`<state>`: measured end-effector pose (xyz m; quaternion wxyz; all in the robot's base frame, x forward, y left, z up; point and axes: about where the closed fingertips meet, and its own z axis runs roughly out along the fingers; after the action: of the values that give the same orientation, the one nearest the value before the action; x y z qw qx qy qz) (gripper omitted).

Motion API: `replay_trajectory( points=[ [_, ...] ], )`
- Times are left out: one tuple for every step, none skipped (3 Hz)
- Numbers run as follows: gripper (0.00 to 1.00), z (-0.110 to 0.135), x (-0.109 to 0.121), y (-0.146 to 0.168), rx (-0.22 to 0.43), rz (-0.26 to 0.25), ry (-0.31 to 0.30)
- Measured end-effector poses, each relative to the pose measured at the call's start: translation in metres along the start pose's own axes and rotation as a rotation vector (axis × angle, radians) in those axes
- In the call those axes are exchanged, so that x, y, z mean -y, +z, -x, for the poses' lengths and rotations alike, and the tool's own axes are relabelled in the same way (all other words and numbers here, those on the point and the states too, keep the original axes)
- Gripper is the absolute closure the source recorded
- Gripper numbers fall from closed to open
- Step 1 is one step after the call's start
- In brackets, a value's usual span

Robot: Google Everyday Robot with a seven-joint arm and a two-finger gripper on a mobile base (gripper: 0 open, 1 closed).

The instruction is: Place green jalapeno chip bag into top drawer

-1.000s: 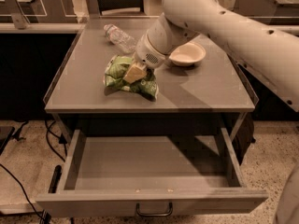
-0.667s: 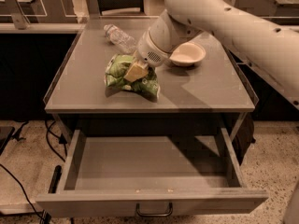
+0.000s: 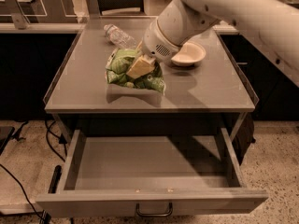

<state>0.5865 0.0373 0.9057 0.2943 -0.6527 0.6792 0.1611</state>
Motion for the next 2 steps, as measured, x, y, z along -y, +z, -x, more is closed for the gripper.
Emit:
replay_trajectory(
  points=[
    [1.0,0.0063,-0.0369,-0.031,0.015,0.018,0.01],
    [1.0,0.0066,-0.0378,-0.0317,0.015,0.019,0.01]
  ],
)
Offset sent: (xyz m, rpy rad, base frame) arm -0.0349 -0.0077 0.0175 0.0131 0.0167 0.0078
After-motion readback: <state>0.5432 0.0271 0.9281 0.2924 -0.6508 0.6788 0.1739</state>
